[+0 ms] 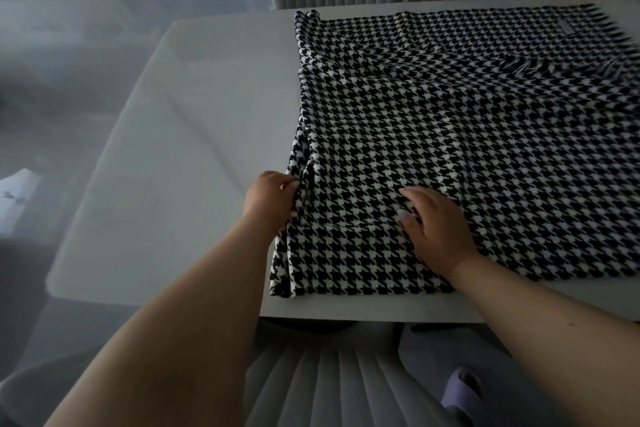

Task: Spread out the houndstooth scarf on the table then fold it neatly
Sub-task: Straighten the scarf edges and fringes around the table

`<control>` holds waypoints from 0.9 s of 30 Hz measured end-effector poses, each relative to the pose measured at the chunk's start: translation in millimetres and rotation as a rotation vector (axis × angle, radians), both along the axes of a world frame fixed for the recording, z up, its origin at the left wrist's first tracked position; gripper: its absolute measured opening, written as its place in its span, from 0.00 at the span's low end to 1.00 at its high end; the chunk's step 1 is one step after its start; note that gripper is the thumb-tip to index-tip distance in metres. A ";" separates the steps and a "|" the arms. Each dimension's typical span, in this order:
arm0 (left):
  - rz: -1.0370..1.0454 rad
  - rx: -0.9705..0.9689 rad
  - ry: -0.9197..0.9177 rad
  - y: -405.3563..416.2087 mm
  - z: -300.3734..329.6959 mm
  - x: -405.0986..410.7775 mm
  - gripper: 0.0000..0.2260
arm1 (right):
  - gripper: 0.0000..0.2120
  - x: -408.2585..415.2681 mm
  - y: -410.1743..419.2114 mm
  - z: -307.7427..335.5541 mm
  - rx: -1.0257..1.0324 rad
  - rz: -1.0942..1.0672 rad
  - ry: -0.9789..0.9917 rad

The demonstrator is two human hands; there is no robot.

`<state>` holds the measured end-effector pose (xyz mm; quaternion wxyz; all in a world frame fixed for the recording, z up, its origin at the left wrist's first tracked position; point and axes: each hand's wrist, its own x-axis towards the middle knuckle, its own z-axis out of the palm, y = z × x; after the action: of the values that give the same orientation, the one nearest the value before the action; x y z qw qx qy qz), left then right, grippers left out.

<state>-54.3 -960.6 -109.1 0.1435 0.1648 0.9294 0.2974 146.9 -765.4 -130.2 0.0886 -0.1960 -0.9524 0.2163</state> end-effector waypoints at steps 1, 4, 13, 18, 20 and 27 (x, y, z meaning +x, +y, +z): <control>0.042 0.048 -0.017 -0.3 -1.3 0.2 0.11 | 0.34 -0.9 2.9 0.1 -0.002 -0.035 0.027; 0.224 0.229 -0.149 0.6 -3.0 -0.5 0.08 | 0.32 -1.5 14.6 1.3 -0.089 -0.143 0.040; 0.498 0.718 -0.685 -26.1 5.0 -25.2 0.06 | 0.40 3.6 26.6 -8.8 -0.206 -0.160 -0.056; 0.592 0.681 -0.615 -32.8 3.9 -35.5 0.04 | 0.39 3.9 27.1 -10.0 -0.191 -0.157 -0.064; 0.517 0.443 -0.356 -30.3 2.5 -34.0 0.04 | 0.39 4.0 26.6 -9.6 -0.174 -0.150 -0.063; 0.122 -0.089 0.044 -26.1 -3.0 -24.3 0.08 | 0.39 3.7 24.2 -9.3 -0.147 -0.147 -0.065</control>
<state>-78.6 -986.8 -112.1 0.1120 0.1076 0.9529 0.2604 150.7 -741.2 -139.6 0.0587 -0.2783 -0.9193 0.2721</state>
